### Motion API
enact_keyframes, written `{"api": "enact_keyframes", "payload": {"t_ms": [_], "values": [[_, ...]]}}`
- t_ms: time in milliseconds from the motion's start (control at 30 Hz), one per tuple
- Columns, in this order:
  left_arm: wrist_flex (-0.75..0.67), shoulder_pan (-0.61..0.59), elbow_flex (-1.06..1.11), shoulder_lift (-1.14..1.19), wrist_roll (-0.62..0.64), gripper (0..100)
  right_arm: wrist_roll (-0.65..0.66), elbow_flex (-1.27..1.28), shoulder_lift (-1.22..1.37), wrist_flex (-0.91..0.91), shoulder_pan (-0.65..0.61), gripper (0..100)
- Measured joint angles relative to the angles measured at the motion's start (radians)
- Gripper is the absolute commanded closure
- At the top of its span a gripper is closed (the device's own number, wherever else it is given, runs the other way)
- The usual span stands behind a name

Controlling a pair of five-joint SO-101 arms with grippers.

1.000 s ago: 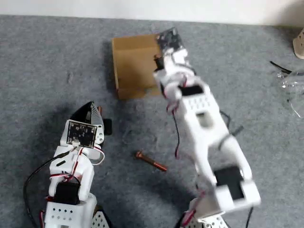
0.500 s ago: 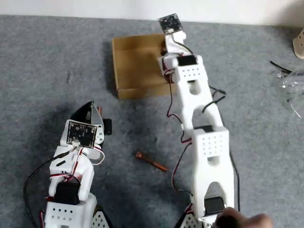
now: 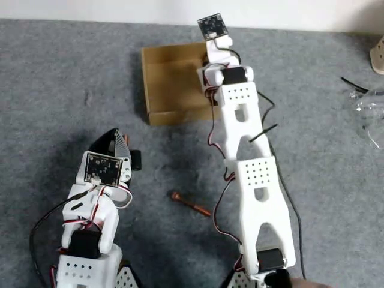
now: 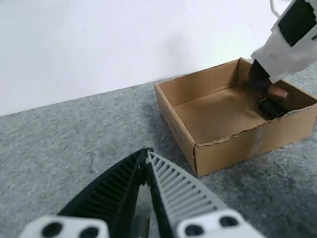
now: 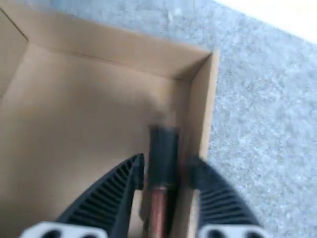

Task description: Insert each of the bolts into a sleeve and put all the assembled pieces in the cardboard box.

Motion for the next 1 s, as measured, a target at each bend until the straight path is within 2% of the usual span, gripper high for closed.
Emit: {"api": "enact_keyframes", "payload": {"t_ms": [500, 667, 1000], "values": [[0.000, 0.000, 0.000, 0.000, -0.002, 99, 0.000, -0.049, 0.006, 0.052, 0.002, 75.2], [0.000, 0.000, 0.000, 0.000, -0.002, 99, -0.002, -0.196, 0.005, 0.203, 0.002, 75.2], [0.000, 0.000, 0.000, 0.000, -0.002, 99, -0.002, -0.213, -0.130, 0.434, 0.003, 75.2]]}}
